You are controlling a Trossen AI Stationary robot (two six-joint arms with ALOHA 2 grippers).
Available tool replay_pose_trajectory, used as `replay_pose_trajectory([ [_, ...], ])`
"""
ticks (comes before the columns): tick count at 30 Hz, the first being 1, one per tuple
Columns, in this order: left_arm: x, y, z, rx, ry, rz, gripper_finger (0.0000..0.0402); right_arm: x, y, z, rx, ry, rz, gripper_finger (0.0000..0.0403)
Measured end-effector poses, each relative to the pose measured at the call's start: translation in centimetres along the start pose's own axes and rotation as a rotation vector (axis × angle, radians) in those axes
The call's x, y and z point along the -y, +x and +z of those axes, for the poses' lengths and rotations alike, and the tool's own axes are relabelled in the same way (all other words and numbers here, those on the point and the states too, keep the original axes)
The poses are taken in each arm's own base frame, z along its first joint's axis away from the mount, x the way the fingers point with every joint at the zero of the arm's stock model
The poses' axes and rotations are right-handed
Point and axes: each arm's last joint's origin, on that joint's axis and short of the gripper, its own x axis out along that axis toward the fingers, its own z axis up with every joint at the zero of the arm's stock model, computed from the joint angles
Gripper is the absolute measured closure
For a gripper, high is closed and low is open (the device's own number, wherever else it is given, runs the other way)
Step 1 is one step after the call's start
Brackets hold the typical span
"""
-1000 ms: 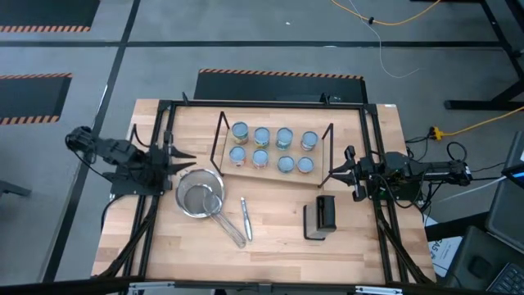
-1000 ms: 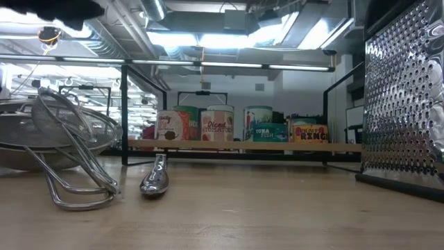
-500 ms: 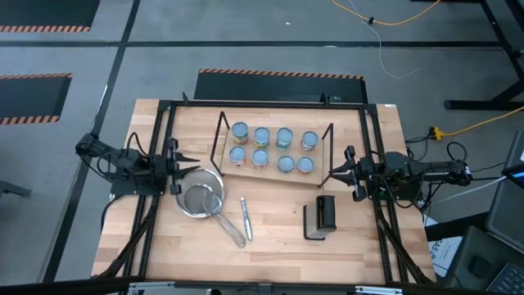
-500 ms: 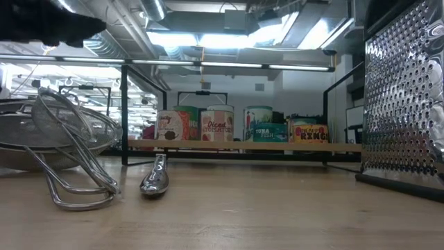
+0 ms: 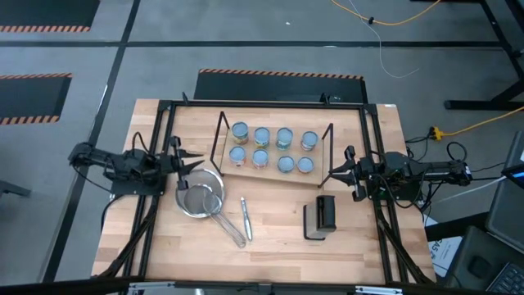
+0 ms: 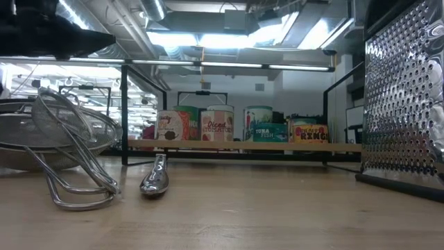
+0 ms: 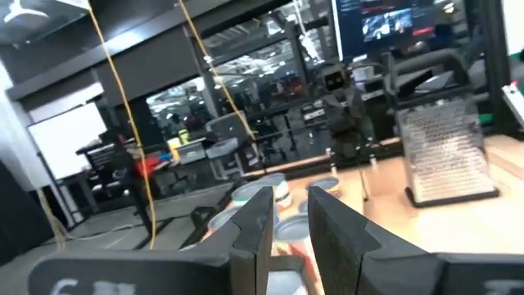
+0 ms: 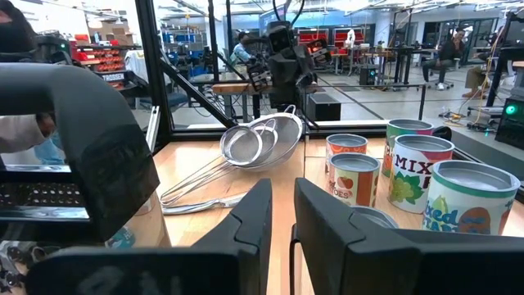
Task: Pick and place cans onto a shelf
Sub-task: Return to Home Position
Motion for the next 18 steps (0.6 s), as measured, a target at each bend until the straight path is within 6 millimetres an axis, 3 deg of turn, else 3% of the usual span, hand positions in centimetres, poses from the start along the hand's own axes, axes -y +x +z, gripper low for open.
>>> replay_pose_trajectory([
  [18, -1.1, 0.4, -2.0, -0.153, -0.131, 0.05, 0.033, 0.0, 0.0, 0.0, 0.002, 0.0, 0.0, 0.0341],
])
